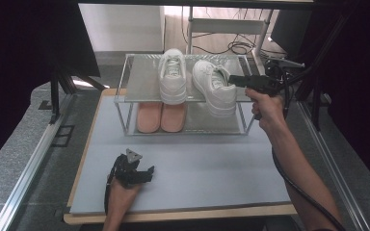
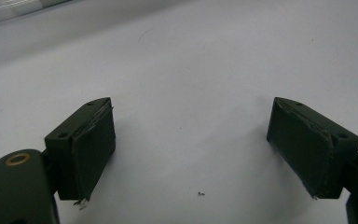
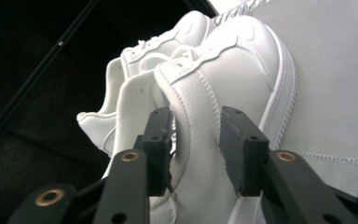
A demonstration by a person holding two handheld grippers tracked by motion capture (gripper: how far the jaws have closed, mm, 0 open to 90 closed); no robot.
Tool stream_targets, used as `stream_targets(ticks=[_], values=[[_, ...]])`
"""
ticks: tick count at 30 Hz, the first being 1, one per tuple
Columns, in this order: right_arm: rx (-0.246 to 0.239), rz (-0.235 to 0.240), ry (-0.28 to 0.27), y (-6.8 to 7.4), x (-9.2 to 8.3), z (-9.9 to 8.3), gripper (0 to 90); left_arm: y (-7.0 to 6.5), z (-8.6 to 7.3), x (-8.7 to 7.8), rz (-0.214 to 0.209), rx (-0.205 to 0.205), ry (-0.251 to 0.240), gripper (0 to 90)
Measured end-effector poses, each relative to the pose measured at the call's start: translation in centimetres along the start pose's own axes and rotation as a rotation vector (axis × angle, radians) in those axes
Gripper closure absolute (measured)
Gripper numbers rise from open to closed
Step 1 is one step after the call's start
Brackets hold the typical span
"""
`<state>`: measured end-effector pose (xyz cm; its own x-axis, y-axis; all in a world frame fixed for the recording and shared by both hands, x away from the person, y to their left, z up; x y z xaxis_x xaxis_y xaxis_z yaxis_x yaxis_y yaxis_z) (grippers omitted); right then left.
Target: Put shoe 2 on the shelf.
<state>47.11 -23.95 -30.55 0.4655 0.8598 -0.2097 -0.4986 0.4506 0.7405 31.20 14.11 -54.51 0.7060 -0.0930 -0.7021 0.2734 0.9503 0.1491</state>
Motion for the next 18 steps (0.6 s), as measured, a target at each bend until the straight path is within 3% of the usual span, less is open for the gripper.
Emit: stream_targets(ticks=[10,18], values=[[-0.061,0.005,-0.017,-0.2,-3.4,-0.5,56.5,0.0,0.0,0.0,0.002,0.002,-0.001,15.6],[-0.111,0.001,-0.008,-1.1,-5.6,-3.2,60.4,0.0,0.0,0.0,0.0,-0.002,-0.002,15.5]])
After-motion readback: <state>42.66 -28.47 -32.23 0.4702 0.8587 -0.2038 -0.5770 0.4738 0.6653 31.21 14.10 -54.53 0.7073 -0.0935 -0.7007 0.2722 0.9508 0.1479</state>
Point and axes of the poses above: each handheld gripper's, and its own axes: x roughly forward along the jaws, z roughly out of its top, y roughly to its left, the point moved 3 cm from there along x, roughly forward along the jaws, and after that the axes turned 13 degrees about z, right-handed, at the moved point
